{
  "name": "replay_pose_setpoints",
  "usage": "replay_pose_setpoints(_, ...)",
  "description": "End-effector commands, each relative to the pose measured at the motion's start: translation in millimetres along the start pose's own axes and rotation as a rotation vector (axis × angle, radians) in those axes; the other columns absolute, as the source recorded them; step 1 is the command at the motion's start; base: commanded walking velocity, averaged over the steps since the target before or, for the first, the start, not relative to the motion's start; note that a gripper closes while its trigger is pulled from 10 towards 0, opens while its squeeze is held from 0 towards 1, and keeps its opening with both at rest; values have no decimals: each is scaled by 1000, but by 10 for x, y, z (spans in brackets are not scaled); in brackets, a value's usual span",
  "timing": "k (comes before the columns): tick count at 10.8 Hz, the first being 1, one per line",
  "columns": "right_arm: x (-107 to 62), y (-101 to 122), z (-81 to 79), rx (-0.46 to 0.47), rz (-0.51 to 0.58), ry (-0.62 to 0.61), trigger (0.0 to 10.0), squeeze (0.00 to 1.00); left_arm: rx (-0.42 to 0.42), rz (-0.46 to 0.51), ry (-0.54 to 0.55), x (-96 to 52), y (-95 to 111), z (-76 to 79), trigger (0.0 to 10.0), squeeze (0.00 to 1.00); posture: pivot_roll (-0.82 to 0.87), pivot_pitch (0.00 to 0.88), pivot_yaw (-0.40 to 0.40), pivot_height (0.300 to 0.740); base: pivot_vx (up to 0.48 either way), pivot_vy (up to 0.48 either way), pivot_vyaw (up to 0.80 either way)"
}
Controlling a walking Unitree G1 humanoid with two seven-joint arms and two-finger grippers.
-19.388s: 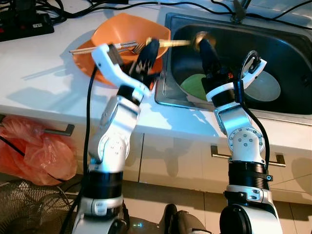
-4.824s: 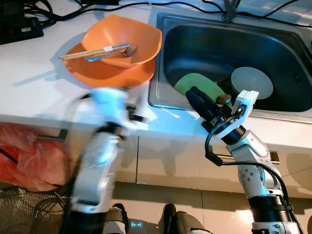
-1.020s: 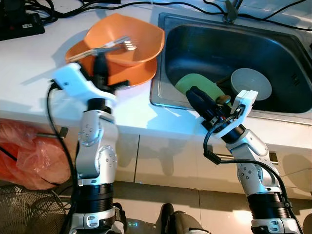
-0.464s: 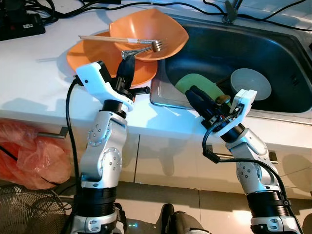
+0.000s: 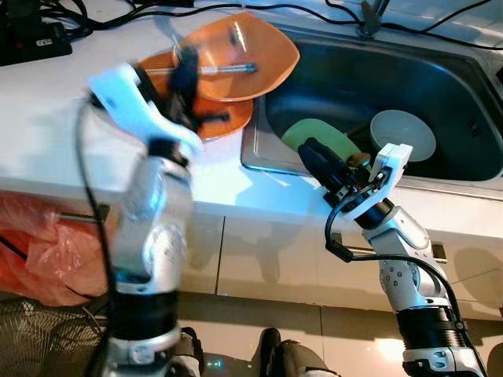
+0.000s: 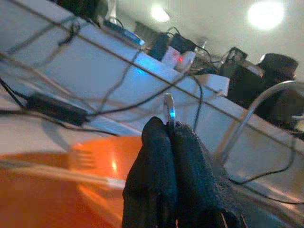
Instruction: Kitchen organization
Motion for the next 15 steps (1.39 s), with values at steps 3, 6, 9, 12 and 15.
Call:
replay_pose_setpoints(3,-71,-183,45,40,-56,-29,10000,0,16,52,-54,70,204,148,10000,0,238,197,-104,740,0,0,0)
replay_pose_setpoints(6,-63,-197,97,44,-54,-69,10000,0,-96,43,-175,51,220,410,10000,0,233,190,-102,740,0,0,0)
replay_pose_setpoints(9,-33,-212,122,44,-52,-83,10000,0,-136,-45,-322,-21,44,697,10000,0,241,190,-100,740,0,0,0)
replay_pose_setpoints(12,-27,-219,202,45,-50,-133,10000,0,-144,-108,-356,-60,-164,799,10000,0,237,193,-95,740,0,0,0)
replay_pose_setpoints(15,-44,-227,242,43,-50,-160,10000,0,-158,-219,-366,-188,-515,818,10000,0,235,200,-88,740,0,0,0)
Point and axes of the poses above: a point about 5 cm out from each wrist's last joint towards the gripper, its own x axis pointing out of the wrist towards the gripper, its own y axis along the axis of the wrist's last joint, z = x × y, the point moved 6 cm from there along x, pointing out of the wrist towards the gripper, and after that the axes turned 1 degree about x, right-handed, at the moved point
